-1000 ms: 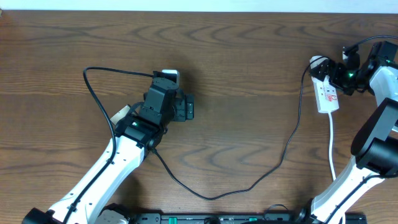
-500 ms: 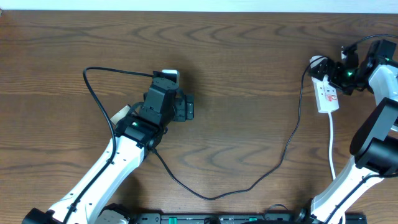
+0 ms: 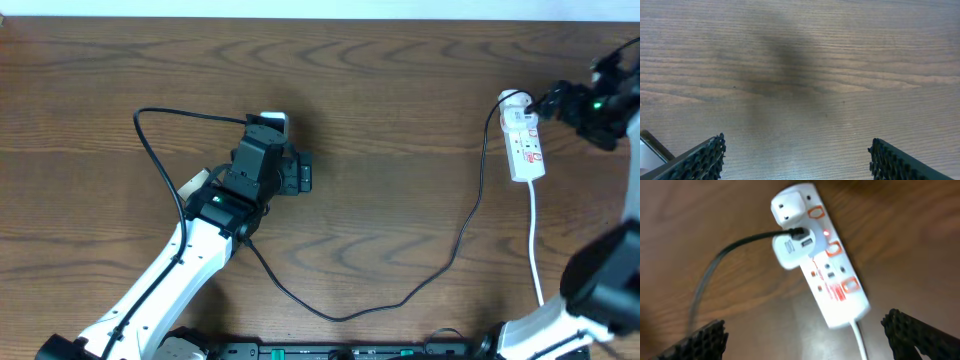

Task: Plug charger to phone and switch on socket
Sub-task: 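Lift the right gripper up and away from the power strip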

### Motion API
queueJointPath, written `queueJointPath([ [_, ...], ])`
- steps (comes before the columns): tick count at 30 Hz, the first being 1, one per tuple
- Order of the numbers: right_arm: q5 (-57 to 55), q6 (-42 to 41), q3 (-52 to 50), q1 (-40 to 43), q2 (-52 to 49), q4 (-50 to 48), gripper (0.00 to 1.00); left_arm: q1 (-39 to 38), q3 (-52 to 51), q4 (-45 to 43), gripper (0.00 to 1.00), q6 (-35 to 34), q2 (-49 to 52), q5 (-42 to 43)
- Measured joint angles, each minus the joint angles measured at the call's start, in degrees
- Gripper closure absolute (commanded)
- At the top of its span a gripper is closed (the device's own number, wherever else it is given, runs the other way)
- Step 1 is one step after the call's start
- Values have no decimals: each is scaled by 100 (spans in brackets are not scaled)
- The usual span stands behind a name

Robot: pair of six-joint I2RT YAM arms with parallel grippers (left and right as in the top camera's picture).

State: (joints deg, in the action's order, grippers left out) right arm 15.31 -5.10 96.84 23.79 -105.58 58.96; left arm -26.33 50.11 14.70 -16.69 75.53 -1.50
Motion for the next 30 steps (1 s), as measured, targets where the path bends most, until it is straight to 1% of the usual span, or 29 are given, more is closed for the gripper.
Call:
queueJointPath([
  [4, -155, -229, 42, 0, 743, 581, 1, 0, 0, -2, 10, 0, 0, 0],
  [8, -229, -328, 61, -2, 1078, 686, 1, 0, 0, -2, 10, 0, 0, 0],
  [30, -275, -369, 61, -2, 1084, 695, 1, 0, 0, 74, 10, 11, 0, 0],
])
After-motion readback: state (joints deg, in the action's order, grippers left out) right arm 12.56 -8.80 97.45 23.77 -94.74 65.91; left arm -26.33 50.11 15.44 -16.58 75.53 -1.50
